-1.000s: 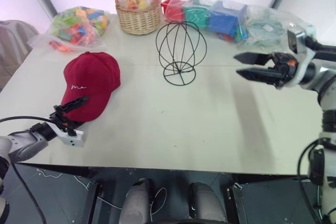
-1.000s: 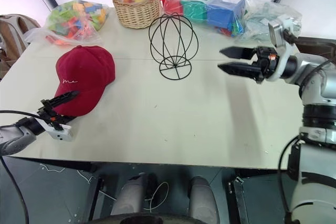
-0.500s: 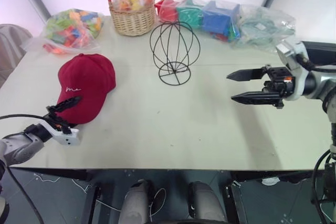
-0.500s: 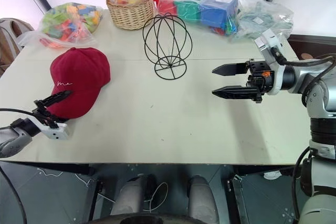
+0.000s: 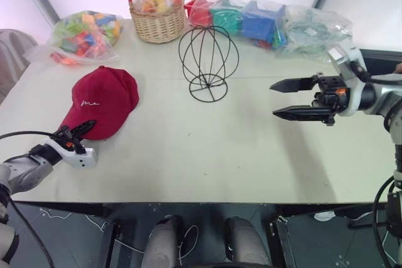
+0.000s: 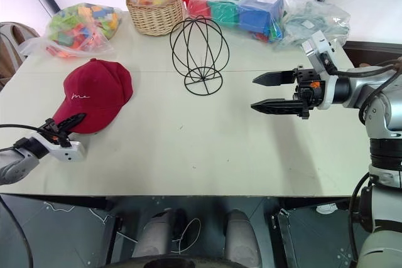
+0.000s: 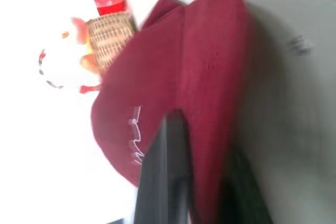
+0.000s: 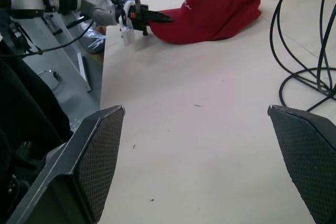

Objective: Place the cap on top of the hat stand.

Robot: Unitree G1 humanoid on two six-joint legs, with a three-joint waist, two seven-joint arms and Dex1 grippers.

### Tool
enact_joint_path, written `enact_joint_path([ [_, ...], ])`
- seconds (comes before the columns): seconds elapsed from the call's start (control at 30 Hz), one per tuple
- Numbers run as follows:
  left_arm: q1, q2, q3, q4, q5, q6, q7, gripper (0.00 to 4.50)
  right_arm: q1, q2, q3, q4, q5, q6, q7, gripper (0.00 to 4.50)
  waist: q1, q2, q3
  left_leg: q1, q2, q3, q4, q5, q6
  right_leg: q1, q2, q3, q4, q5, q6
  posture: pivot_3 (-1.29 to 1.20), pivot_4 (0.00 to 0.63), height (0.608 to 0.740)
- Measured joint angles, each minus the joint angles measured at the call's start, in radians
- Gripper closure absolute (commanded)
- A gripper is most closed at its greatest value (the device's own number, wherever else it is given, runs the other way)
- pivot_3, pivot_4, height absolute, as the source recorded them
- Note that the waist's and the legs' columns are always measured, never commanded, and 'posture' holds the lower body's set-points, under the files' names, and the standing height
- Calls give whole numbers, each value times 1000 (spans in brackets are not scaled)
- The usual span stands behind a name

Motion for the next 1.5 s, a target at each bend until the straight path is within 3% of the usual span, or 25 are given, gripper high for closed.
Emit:
enact_joint_path([
  [0.23, 32, -12, 7, -84, 3, 107, 49, 4473, -7, 4, 6, 13, -1, -19, -10, 0, 1, -1, 0, 0, 0, 0, 0, 0, 0, 0, 0, 0, 0, 0, 0, 0, 150, 740],
  [0.37, 117, -14, 131, -377, -46, 265, 19, 4473, -30, 6, 11, 73, -23, -58, -19, 0, 2, -6, 2, -3, 0, -1, 0, 0, 0, -1, 0, 0, 0, 0, 0, 0, 150, 740],
  [0.47, 121, -32, 252, -632, -94, 404, -92, 4473, -47, 5, 12, 137, -50, -94, -20, 0, 3, -9, 3, -4, 0, -1, 1, 0, 0, -1, 0, 0, 0, 0, 0, 0, 150, 740],
  [0.57, -4, -99, 331, -891, -127, 548, -260, 4473, -93, -3, 12, 222, -82, -146, -15, 0, 12, -9, 3, -4, -1, -1, 2, 1, -1, -1, 0, 0, -1, 0, 0, 0, 150, 740],
  [0.63, -110, -146, 334, -957, -128, 611, -362, 4473, -125, -14, 13, 280, -102, -180, -3, 0, 15, -9, 3, -1, -1, 0, 2, 3, -4, 2, 1, 0, -1, 0, 1, 0, 150, 740],
  [1.0, -368, -430, 168, -912, -6, 756, -639, 4473, -227, -65, 10, 474, -176, -288, 68, 0, 21, -9, 3, -2, -1, 0, 4, 3, -5, 3, 1, 0, -4, -1, 2, 0, 150, 740],
  [1.2, -376, -553, 123, -911, 26, 806, -700, 4473, -228, -132, -26, 523, -187, -314, 79, 0, 22, -9, 3, -2, -1, 0, 4, 3, -5, 3, 1, 0, -4, -2, 3, 0, 150, 740],
  [1.5, -349, -705, 64, -1091, 106, 906, -830, 4473, -164, -138, -70, 522, -185, -315, 68, 0, 21, -9, 3, -1, -1, 0, 5, 4, -5, 4, 1, 1, -4, -2, 3, 0, 150, 740],
])
